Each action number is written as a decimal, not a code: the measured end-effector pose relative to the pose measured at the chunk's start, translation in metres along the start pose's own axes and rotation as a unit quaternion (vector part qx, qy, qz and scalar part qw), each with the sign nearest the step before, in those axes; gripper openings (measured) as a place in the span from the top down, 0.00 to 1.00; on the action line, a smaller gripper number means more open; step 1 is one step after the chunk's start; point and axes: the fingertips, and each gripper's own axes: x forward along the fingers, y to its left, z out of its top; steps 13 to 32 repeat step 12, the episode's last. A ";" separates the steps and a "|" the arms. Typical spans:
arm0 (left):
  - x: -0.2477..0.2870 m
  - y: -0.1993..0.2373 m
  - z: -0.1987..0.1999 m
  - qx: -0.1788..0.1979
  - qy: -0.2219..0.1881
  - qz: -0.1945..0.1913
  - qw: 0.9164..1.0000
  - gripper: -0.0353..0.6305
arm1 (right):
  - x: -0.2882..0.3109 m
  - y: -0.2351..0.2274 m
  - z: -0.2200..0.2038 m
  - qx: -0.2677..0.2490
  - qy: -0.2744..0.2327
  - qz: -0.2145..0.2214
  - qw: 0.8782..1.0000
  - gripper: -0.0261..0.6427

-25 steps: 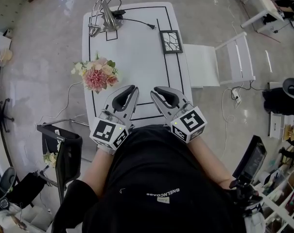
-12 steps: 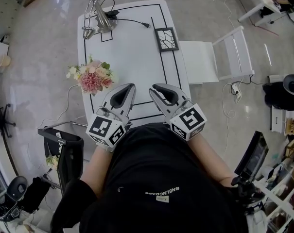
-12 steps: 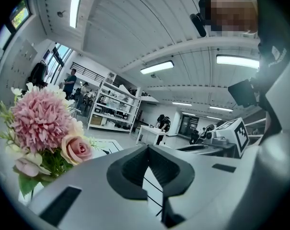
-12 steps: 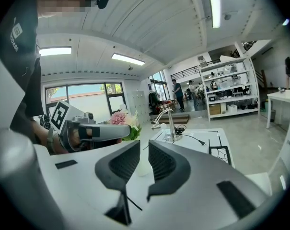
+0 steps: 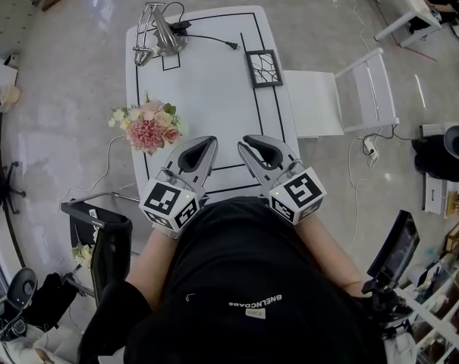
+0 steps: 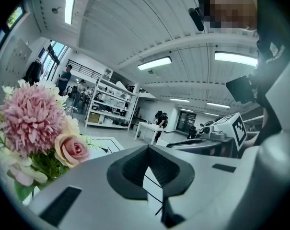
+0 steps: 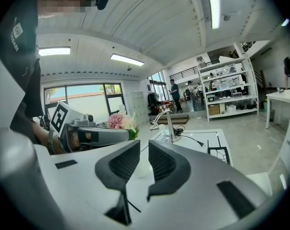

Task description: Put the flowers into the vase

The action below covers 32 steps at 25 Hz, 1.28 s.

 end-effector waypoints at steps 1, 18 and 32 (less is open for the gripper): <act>0.000 0.000 -0.001 -0.001 0.001 -0.001 1.000 0.94 | 0.000 0.000 0.000 0.000 0.000 -0.001 1.000 0.87; 0.001 -0.008 -0.009 -0.006 0.010 -0.011 1.000 0.94 | -0.002 -0.002 -0.002 -0.001 0.000 -0.011 1.000 0.87; 0.001 -0.008 -0.009 -0.006 0.010 -0.011 1.000 0.94 | -0.002 -0.002 -0.002 -0.001 0.000 -0.011 1.000 0.87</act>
